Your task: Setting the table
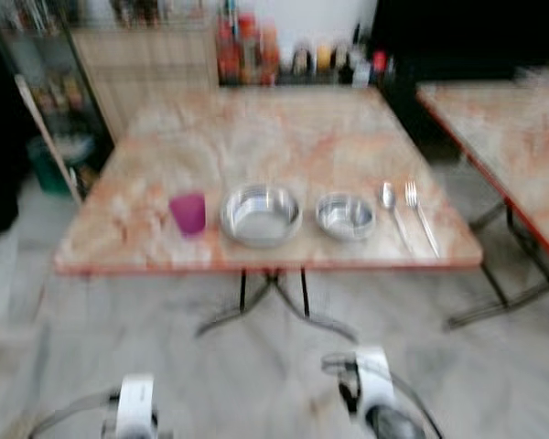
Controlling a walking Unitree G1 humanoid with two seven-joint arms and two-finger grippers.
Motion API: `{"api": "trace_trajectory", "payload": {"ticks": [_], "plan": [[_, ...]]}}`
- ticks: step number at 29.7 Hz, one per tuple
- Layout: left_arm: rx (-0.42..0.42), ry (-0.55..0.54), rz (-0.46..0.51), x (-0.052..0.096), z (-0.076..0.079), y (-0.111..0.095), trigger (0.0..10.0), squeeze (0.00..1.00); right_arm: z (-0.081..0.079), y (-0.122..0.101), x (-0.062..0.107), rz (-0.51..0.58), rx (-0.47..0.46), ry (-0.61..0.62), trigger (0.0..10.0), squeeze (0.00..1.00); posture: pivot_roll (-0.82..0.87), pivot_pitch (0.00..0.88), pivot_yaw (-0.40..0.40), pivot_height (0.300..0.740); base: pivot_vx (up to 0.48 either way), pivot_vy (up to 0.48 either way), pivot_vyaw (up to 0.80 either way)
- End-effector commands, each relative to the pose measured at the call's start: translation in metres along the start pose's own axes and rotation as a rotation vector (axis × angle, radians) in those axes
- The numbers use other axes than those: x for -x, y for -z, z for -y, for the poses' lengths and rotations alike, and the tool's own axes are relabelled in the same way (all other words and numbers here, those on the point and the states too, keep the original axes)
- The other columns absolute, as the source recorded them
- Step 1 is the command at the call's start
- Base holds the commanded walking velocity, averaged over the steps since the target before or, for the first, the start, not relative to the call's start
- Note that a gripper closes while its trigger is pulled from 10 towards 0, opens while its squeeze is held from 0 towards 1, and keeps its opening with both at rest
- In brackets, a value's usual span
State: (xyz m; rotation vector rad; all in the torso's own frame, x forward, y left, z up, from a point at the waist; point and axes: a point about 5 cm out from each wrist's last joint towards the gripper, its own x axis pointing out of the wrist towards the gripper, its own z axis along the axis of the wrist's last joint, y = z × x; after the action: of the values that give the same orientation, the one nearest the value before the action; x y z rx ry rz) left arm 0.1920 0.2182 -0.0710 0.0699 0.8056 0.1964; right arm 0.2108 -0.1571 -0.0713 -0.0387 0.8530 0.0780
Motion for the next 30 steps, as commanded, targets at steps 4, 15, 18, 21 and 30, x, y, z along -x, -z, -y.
{"api": "trace_trajectory", "payload": {"ticks": [4,15,18,21,30], "plan": [[-0.002,0.02,-0.006,0.0,0.005,0.001,10.0,0.0,0.008,0.005,0.002,-0.015,-0.018,0.032,10.0,0.0,0.01,0.0,0.019,0.732,0.375,0.0,0.0],[0.008,0.017,-0.014,0.001,0.006,0.004,10.0,0.0,0.008,0.002,0.001,-0.007,-0.026,0.012,10.0,0.0,0.02,0.0,0.002,0.732,0.375,0.0,0.0],[0.008,0.016,-0.016,0.001,0.007,0.005,10.0,0.0,0.008,0.002,0.001,-0.005,-0.023,0.014,10.0,0.0,0.02,0.0,-0.001,0.732,0.375,0.0,0.0],[-0.002,-0.011,-0.014,0.003,0.003,0.008,10.0,0.0,0.009,0.002,0.001,-0.01,-0.019,0.015,10.0,0.0,0.03,0.0,0.001,0.732,0.0,0.0,0.0],[0.248,-0.174,0.029,0.01,-0.026,0.02,10.0,0.0,0.008,0.004,0.001,-0.017,-0.004,0.008,10.0,0.0,0.05,0.0,-0.003,0.732,0.0,0.0,0.0]]}}
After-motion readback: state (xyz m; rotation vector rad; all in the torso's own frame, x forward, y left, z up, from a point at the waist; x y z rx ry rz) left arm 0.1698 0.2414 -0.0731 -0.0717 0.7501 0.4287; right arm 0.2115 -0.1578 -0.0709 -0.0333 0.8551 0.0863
